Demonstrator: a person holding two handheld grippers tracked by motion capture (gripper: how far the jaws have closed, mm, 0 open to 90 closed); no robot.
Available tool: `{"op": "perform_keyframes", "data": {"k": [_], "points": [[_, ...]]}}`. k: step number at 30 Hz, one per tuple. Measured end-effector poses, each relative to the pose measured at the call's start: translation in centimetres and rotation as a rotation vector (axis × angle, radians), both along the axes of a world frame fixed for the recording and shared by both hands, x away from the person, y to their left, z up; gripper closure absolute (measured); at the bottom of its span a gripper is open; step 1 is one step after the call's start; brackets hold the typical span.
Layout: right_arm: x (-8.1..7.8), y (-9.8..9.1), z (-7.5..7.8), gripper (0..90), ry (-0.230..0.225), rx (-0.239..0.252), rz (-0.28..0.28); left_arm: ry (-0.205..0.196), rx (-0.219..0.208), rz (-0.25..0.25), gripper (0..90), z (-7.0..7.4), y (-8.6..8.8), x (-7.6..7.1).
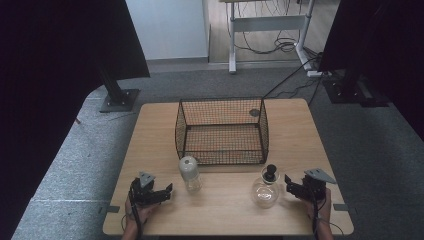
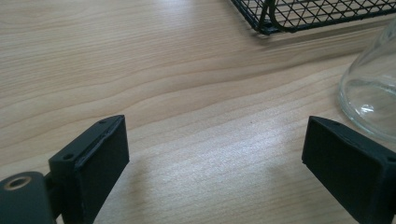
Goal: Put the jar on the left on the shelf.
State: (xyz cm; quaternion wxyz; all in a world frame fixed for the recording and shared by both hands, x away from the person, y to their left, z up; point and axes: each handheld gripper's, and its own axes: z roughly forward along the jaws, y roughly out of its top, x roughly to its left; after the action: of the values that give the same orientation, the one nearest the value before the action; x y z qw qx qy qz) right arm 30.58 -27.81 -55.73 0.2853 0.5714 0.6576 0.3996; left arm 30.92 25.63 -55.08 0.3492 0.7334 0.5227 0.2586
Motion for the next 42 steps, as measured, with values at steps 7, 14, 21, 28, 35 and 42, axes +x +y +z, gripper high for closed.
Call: {"op": "perform_keyframes", "data": {"k": [7, 14, 21, 28, 35, 42], "points": [[-0.04, 0.16, -0.01, 10.4, 0.004, -0.019, 0.023, -0.001, 0.018, -0.003, 6.9, -0.16, -0.24, 0.0], [-0.02, -0.03, -0.02, 10.4, 0.005, -0.001, 0.022, 0.0, 0.009, 0.016, 6.9, -0.15, 0.11, 0.07], [0.01, -0.17, -0.03, 10.6, 0.008, 0.015, 0.017, 0.001, 0.011, 0.018, 6.9, -0.16, 0.08, 0.05], [0.07, -0.24, -0.04, 10.7, 0.014, 0.019, 0.018, 0.002, 0.014, 0.014, 6.9, -0.17, -0.09, 0.03], [0.07, -0.3, -0.04, 11.0, 0.014, 0.018, 0.007, -0.015, 0.027, 0.033, 6.9, -0.01, -0.01, -0.1], [0.08, -0.29, -0.04, 11.1, 0.015, 0.018, 0.009, -0.019, 0.001, 0.02, 6.9, 0.39, 0.07, -0.34]]}}
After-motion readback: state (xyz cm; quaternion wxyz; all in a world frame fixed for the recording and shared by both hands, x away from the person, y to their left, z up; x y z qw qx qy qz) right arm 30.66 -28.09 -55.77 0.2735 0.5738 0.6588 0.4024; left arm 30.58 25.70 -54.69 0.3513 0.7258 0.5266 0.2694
